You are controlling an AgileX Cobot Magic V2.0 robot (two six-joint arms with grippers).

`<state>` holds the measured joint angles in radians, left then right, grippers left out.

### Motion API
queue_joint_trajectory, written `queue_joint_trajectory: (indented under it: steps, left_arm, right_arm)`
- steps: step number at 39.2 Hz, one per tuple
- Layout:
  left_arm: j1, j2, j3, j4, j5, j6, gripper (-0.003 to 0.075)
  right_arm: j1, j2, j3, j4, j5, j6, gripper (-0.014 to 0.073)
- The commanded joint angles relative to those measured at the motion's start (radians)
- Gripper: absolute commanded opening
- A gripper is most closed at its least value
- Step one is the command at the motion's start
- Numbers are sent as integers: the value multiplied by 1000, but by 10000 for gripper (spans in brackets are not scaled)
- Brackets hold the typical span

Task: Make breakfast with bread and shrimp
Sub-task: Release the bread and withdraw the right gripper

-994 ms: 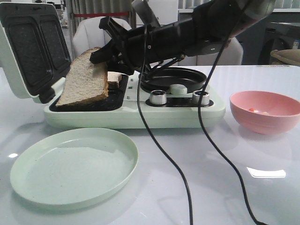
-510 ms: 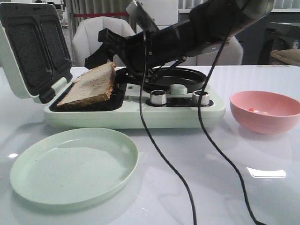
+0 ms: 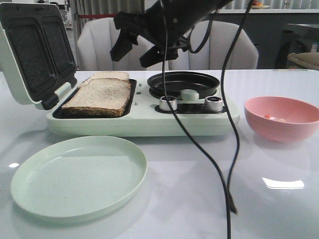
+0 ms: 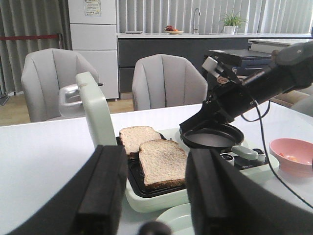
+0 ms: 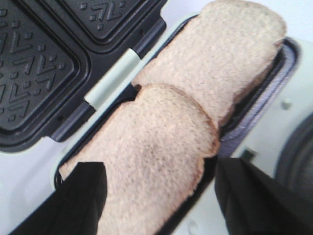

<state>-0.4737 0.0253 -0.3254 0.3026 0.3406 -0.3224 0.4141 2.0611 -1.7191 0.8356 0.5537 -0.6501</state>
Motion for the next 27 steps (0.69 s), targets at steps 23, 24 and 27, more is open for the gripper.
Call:
queue_joint_trajectory:
  steps: [23, 24, 27]
  left_arm:
    - [-10, 10, -24, 4, -81, -10, 363]
    - [-10, 10, -24, 4, -81, -10, 363]
    - [-10, 10, -24, 4, -81, -10, 363]
  right_arm:
    - [-2, -483, -23, -808, 212, 601, 561]
    - [-2, -496, -12, -808, 212, 601, 561]
    - [-2, -552, 50, -808, 198, 606, 561]
